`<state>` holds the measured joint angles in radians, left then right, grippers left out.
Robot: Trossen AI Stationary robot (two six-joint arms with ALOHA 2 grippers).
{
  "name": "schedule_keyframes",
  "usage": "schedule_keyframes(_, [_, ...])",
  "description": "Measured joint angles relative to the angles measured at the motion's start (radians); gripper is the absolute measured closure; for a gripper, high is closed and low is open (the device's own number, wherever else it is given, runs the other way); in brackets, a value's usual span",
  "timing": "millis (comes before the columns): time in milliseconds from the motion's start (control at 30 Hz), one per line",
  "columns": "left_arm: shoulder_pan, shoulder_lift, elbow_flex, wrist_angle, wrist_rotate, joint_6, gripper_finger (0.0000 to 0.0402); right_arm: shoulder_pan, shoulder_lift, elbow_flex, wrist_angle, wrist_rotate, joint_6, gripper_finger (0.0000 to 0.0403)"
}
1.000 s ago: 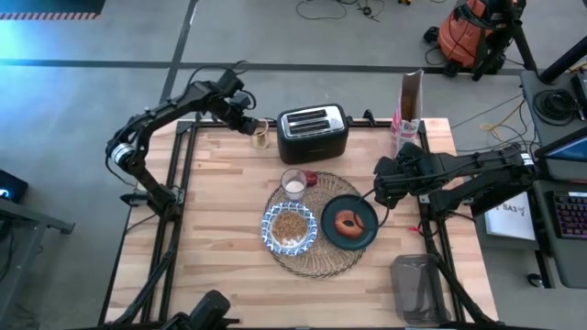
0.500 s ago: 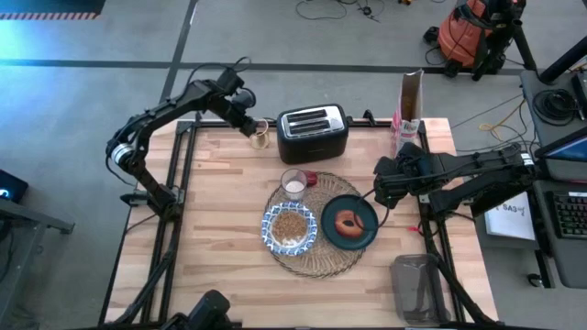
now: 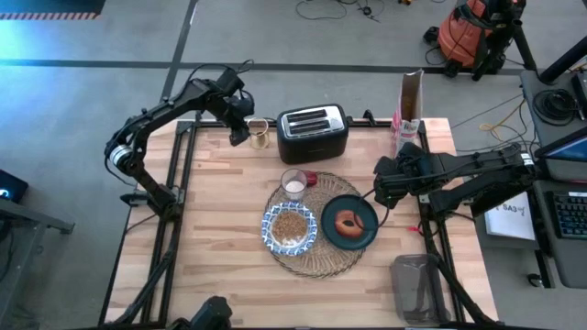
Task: Arrange a breakfast setting
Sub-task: Put the blue spoon to the left of the brown place mat
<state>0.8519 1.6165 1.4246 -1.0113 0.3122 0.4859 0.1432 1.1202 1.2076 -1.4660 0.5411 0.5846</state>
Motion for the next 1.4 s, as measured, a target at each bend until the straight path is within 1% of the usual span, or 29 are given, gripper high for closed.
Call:
schedule_keyframes(100, [-0.026,0.002,0.0,0.004,-0.015,0.051,0.0306,0.0,0.0,0.0,0.0,0.0,0.0,0.0076])
schedule_keyframes(267, [-0.075,0.006,0.0,0.013,-0.14,0.082,0.0306,0.0,0.0,0.0,0.0,0.0,0.0,0.0076])
schedule_keyframes(467, [-0.107,0.008,-0.008,0.032,-0.201,0.11,0.0306,0.0,0.0,0.0,0.001,0.0,0.0,0.0076])
schedule_keyframes(633, [-0.112,0.008,-0.03,0.084,-0.211,0.111,0.0306,0.0,0.0,0.0,0.002,0.0,0.008,0.0076])
schedule_keyframes(800, [-0.112,0.008,-0.061,0.102,-0.229,0.109,0.0306,0.0,0.0,0.0,0.002,0.0,0.01,0.0076])
schedule_keyframes(1033, [-0.112,0.009,-0.069,0.159,-0.238,0.109,0.0306,0.0,0.0,0.0,0.004,0.0,0.015,0.0076])
schedule_keyframes(1400, [-0.114,0.009,-0.101,0.167,-0.249,0.104,0.0306,0.0,0.0,0.0,0.004,0.0,0.034,0.0076])
